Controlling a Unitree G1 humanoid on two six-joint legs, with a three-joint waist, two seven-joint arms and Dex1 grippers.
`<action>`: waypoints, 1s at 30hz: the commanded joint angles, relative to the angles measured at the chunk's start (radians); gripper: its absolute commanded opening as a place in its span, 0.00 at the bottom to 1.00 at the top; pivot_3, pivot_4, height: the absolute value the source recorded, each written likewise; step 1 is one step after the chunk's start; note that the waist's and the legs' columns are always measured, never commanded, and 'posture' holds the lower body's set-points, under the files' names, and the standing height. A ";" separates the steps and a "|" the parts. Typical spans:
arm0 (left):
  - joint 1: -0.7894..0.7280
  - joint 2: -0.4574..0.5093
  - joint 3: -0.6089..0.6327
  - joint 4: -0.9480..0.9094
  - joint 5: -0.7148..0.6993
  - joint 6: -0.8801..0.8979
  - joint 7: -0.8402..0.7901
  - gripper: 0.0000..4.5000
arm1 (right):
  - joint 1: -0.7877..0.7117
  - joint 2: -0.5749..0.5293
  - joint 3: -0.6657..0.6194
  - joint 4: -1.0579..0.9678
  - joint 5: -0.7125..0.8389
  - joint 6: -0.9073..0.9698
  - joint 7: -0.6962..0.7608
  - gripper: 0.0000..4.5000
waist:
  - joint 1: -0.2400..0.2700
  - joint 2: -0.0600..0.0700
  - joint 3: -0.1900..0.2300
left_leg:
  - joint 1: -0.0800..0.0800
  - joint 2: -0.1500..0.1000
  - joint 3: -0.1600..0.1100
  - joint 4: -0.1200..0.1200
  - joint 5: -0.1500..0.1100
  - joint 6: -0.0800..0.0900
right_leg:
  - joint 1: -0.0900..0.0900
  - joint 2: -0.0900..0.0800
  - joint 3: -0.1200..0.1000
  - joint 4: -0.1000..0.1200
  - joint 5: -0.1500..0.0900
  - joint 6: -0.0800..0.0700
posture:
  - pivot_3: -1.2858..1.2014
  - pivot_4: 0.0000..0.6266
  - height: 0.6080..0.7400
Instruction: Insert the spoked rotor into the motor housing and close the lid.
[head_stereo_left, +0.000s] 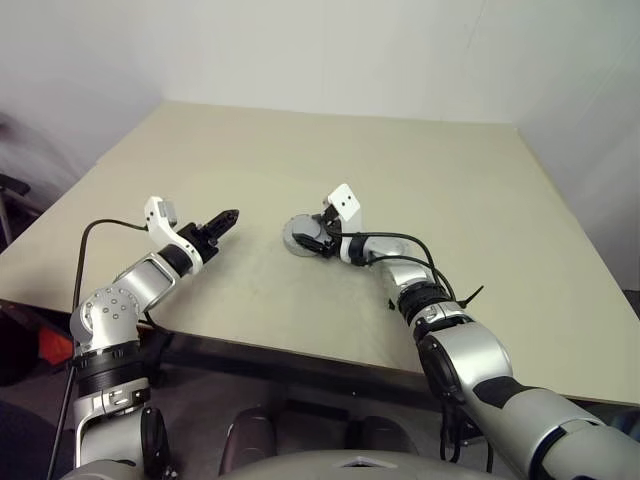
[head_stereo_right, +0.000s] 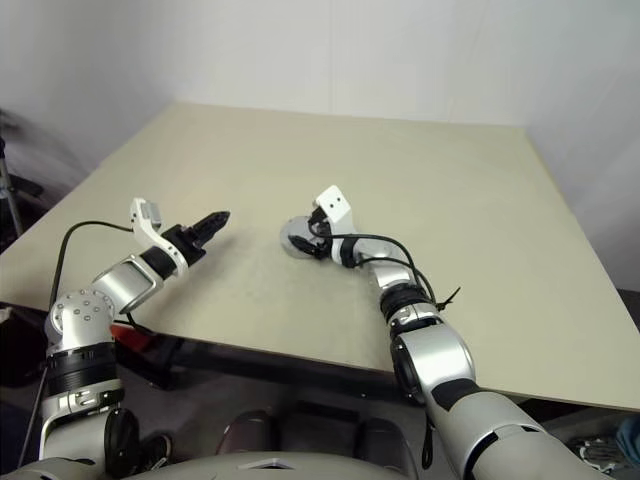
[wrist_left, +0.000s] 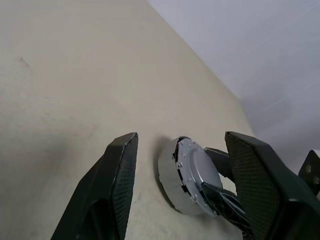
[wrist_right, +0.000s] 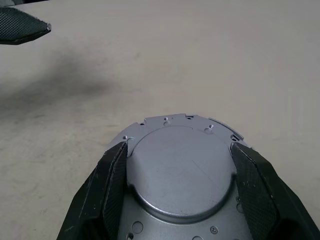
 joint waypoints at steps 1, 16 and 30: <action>-0.009 0.004 0.015 -0.029 -0.008 -0.015 0.000 0.66 | -0.008 -0.007 -0.010 0.022 -0.001 0.021 -0.020 0.71 | 0.000 0.000 0.000 | 0.000 0.000 0.000 0.000 0.000 0.000 | 0.000 0.000 0.000 0.000 0.000 0.000 | 0.52 0.00 1.00; 0.000 0.010 0.018 -0.037 -0.013 -0.008 0.004 0.66 | -0.007 0.004 0.013 0.064 -0.044 -0.024 -0.108 0.71 | -0.002 0.000 0.000 | 0.002 0.000 0.000 -0.001 0.000 -0.001 | 0.000 0.000 0.002 0.000 -0.003 0.005 | 0.52 0.00 1.00; 0.002 0.012 0.022 -0.043 -0.016 -0.005 0.011 0.66 | -0.009 0.012 0.050 0.090 -0.066 -0.038 -0.113 0.71 | -0.009 0.001 0.000 | 0.003 0.000 0.000 -0.003 0.000 -0.001 | -0.001 0.000 0.003 -0.001 -0.003 0.005 | 0.52 0.00 1.00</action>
